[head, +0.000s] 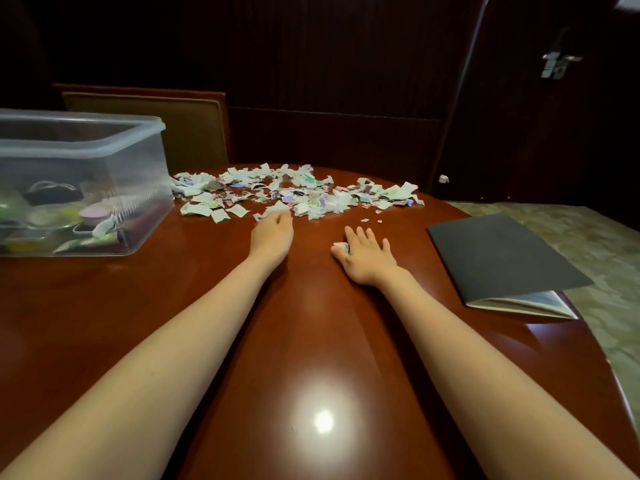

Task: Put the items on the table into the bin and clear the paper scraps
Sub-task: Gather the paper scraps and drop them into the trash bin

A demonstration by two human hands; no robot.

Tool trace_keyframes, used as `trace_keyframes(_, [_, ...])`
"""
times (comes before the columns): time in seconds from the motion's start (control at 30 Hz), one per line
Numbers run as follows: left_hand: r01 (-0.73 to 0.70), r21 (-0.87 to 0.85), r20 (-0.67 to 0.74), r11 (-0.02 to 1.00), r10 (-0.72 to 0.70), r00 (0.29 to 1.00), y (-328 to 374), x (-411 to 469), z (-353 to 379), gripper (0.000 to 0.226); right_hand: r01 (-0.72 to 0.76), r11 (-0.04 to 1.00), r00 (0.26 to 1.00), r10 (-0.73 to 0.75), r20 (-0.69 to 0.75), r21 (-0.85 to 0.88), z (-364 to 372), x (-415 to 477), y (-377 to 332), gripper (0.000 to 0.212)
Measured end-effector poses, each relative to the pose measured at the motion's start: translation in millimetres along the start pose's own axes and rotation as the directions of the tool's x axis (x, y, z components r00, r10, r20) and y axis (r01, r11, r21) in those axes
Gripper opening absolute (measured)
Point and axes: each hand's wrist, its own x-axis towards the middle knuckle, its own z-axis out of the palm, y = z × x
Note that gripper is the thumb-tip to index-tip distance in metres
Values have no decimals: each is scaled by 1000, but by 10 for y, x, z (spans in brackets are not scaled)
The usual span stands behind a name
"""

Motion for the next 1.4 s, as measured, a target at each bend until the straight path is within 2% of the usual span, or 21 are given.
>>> trace_keyframes(0.13, [-50, -17, -36, 999, 50, 998, -103, 218, -41, 39, 22, 1000, 1000, -22, -9, 4, -12, 327, -5, 62])
trace_keyframes(0.27, [-38, -66, -93, 997, 32, 995, -175, 400, -52, 38, 48, 999, 998, -48, -31, 4, -11, 626, 28, 62])
trace_keyframes(0.4, [-51, -45, -78, 998, 47, 996, -138, 531, -27, 38, 216, 975, 973, -212, -88, 47, -41, 919, 58, 60])
trace_keyframes(0.5, [-59, -26, -76, 998, 57, 995, -160, 576, -14, 37, 318, 948, 933, -306, -189, 32, -74, 1218, 61, 59])
trace_keyframes(0.63, [-49, -37, -104, 998, 45, 994, -198, 649, -17, 38, 225, 969, 920, -176, -349, 104, -100, 1592, -43, 56])
trace_keyframes(0.67, [-40, -57, -116, 998, 33, 993, -199, 655, -23, 38, 192, 974, 937, -146, -317, 120, -104, 1669, -71, 57])
trace_keyframes(0.73, [-34, -84, -127, 996, 23, 992, -204, 665, -22, 39, 185, 978, 974, -171, -148, 91, -79, 1798, -102, 60])
trace_keyframes(0.8, [-42, -95, -122, 995, 31, 992, -212, 671, -11, 39, 238, 970, 971, -238, -14, 39, -47, 1845, -113, 60])
trace_keyframes(0.83, [-45, -100, -126, 994, 32, 992, -210, 676, -9, 40, 259, 965, 966, -259, -1, 31, -52, 1826, -127, 58])
trace_keyframes(0.93, [-47, -127, -147, 991, 28, 989, -203, 667, -21, 40, 296, 955, 955, -296, -19, 19, -93, 1651, -182, 51])
trace_keyframes(1.17, [-13, -328, -251, 945, -74, 965, -179, 577, -90, 37, 436, 900, 900, -435, -17, 35, -31, 1046, -287, 48])
trace_keyframes(1.27, [-9, -354, -289, 935, -100, 952, -197, 513, -115, 37, 492, 852, 870, -491, -55, 178, -13, 733, -291, 43])
trace_keyframes(1.4, [-28, -277, -314, 960, -63, 947, -262, 470, -107, 35, 535, 754, 842, -513, -167, 381, -7, 440, -290, 36])
